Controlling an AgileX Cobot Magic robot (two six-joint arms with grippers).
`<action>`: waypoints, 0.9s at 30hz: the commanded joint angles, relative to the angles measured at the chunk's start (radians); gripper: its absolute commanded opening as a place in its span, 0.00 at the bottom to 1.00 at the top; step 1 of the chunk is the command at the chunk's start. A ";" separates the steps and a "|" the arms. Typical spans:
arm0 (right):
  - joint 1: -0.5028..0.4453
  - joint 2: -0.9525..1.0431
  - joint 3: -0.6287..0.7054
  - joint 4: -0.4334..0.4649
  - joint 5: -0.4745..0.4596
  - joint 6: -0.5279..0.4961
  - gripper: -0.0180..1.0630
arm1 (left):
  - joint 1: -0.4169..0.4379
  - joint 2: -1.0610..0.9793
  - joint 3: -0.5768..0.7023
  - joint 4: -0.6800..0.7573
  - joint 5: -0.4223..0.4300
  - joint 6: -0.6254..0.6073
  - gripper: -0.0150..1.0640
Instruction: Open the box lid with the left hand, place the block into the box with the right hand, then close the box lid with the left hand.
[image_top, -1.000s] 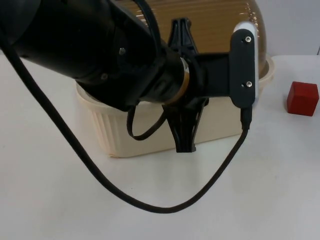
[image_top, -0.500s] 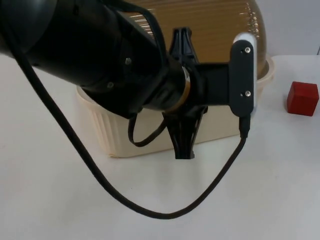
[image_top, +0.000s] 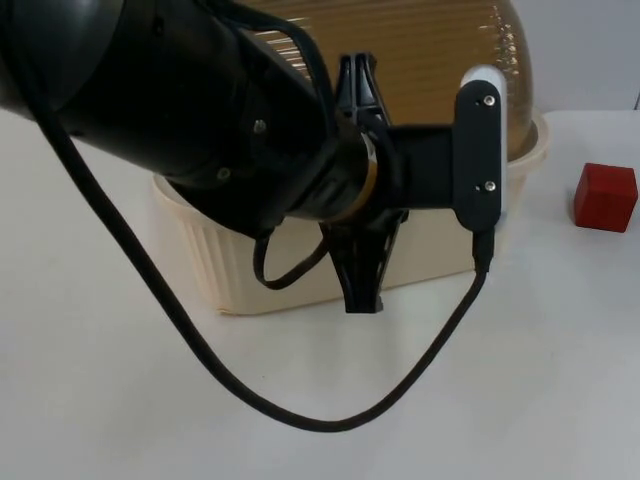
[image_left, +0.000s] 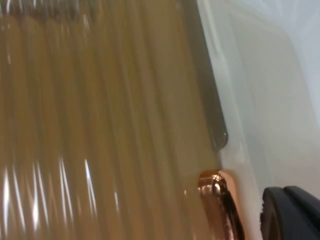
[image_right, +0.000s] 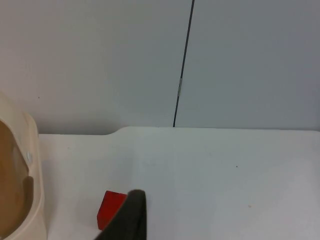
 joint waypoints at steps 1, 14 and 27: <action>-0.003 -0.005 -0.008 -0.006 -0.001 -0.004 0.99 | 0.018 -0.002 -0.005 0.000 0.029 -0.002 0.01; -0.003 -0.005 -0.008 -0.006 0.000 -0.004 0.99 | 0.020 -0.002 -0.007 0.000 0.083 -0.002 0.01; -0.003 -0.005 -0.008 -0.006 0.000 -0.004 0.99 | 0.020 -0.002 -0.065 0.000 0.137 -0.002 0.01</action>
